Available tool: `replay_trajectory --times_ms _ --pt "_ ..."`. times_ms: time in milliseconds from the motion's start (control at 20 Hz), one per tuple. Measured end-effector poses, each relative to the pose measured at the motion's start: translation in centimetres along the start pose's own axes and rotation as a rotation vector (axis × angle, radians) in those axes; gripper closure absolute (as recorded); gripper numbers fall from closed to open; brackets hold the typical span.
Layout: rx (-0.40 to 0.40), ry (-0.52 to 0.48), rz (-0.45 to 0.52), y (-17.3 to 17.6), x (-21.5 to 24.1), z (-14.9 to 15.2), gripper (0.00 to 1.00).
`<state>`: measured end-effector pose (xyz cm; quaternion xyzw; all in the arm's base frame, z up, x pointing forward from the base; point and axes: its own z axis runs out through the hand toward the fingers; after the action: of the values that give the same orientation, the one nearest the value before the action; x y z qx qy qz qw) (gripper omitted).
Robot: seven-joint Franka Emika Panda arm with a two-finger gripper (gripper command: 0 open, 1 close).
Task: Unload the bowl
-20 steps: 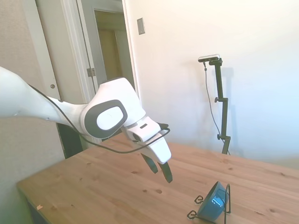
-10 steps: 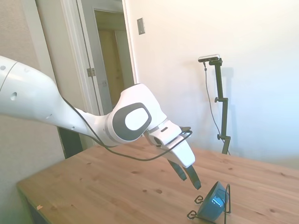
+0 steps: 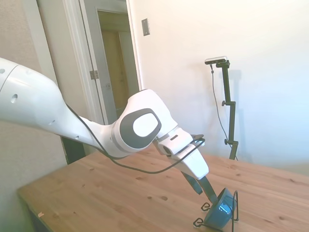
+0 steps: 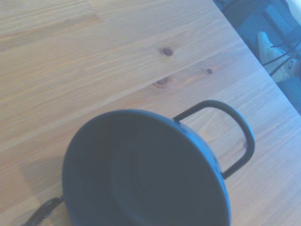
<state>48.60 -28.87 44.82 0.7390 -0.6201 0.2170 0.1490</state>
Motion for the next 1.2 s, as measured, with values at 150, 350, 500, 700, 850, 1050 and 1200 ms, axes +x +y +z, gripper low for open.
replay_trajectory --times_ms 150,350,500,700,850,1050,1200 --pt "-0.016 0.000 0.009 0.2 0.6 1.0 0.00" --pt "-0.038 -0.001 0.018 0.4 1.2 2.3 0.00" --pt "-0.045 0.007 0.028 0.5 2.0 2.7 0.00" --pt "-0.051 0.014 0.029 0.0 2.5 3.3 0.00" --pt "-0.061 0.015 0.031 -0.1 2.7 3.9 0.00" --pt "-0.070 0.022 0.041 0.1 3.5 4.4 1.00" --pt "-0.074 0.026 0.047 0.2 4.0 4.7 1.00"
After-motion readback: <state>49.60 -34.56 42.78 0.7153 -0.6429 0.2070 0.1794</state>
